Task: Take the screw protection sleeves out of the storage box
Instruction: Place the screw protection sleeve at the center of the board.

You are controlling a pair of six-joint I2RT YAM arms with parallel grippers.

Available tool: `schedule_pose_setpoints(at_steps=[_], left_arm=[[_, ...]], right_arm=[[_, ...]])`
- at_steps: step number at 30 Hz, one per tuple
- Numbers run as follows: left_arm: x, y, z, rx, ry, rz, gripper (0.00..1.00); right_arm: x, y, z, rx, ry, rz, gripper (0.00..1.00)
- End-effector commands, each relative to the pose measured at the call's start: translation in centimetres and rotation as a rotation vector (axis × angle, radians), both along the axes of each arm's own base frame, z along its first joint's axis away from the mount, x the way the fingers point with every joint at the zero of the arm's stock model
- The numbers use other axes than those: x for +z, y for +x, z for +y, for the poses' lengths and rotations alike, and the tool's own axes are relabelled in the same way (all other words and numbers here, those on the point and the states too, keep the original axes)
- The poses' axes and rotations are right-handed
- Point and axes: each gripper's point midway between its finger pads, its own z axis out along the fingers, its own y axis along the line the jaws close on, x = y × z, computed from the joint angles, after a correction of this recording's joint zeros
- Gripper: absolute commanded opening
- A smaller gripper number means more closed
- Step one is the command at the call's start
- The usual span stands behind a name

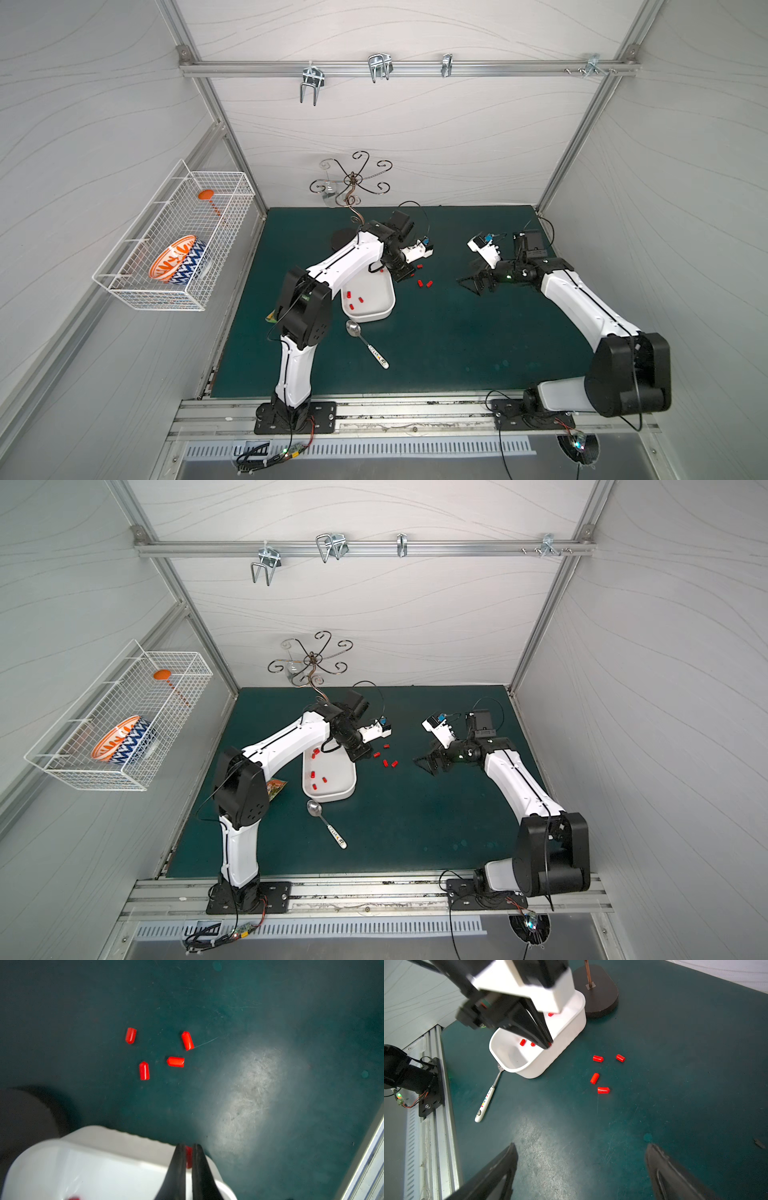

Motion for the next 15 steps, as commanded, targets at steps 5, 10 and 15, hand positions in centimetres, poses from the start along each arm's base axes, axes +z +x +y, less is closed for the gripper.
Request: schedule_pose_setpoints(at_steps=[5,10,15], left_arm=[[-2.9,1.4,-3.1,0.0,-0.016,0.035,0.1],[-5.1,2.1,-3.4,-0.003,0.029,0.032,0.14],[-6.4,2.9,-3.5,0.002,0.057,0.028,0.19]], right_arm=[[1.9,0.4,-1.9,-0.064,0.041,-0.029,0.99],[1.9,0.5,-2.0,-0.068,0.043,-0.03,0.99],[1.9,0.5,-2.0,-0.067,0.045,-0.026,0.99]])
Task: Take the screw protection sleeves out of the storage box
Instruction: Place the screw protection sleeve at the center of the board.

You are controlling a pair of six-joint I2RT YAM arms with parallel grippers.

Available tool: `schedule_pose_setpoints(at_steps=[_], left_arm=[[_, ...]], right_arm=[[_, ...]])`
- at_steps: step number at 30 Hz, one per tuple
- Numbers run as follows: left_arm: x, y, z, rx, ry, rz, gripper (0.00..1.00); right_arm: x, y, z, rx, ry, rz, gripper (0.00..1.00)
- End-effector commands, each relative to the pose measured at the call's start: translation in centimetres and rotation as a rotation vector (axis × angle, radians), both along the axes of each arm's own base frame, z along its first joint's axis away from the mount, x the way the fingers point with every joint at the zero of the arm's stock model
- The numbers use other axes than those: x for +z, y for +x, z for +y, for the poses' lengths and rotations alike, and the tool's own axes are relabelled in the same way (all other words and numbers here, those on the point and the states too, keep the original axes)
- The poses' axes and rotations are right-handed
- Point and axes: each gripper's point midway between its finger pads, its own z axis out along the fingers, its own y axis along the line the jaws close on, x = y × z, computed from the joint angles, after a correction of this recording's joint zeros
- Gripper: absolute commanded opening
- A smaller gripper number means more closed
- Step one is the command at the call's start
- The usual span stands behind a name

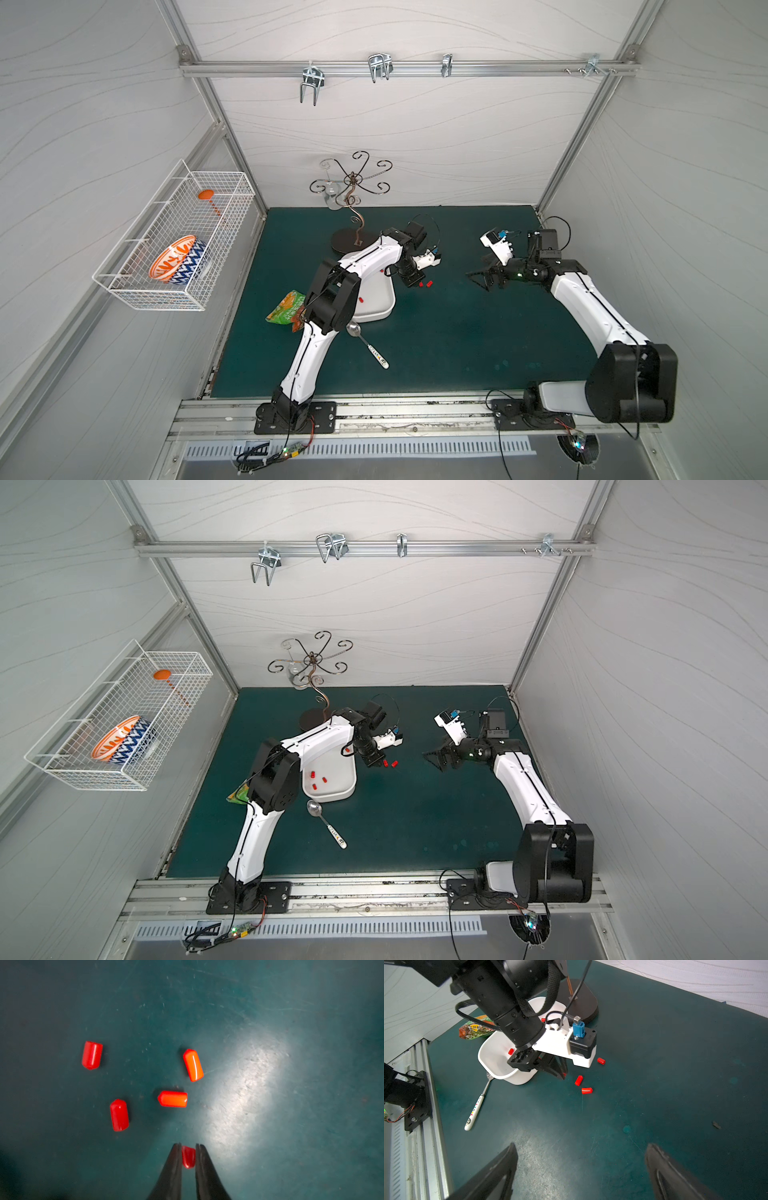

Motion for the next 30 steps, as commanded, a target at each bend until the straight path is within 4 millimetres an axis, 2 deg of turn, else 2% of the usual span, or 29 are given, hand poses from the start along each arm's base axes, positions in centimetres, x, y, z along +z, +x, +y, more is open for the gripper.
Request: schedule_pose_setpoints(at_steps=[1,8,15,23,30], left_arm=[[-0.1,1.3,-0.8,-0.001,0.002,-0.04,0.2],[0.4,1.6,-0.9,0.0,-0.002,-0.058,0.28],[1.9,1.3,-0.8,-0.006,-0.015,-0.067,0.34],[4.9,-0.3,-0.1,-0.014,-0.042,-0.074,0.36],[7.1,-2.0,1.3,-0.027,-0.055,-0.093,0.36]], right_arm=[[0.6,-0.3,0.2,0.005,0.026,-0.002,0.99],[0.5,-0.2,0.2,0.003,0.025,0.005,0.99],[0.4,-0.2,0.3,0.006,0.027,0.01,0.99],[1.2,-0.4,0.2,0.007,0.016,-0.027,0.99],[0.7,-0.3,0.3,0.007,0.002,-0.01,0.99]])
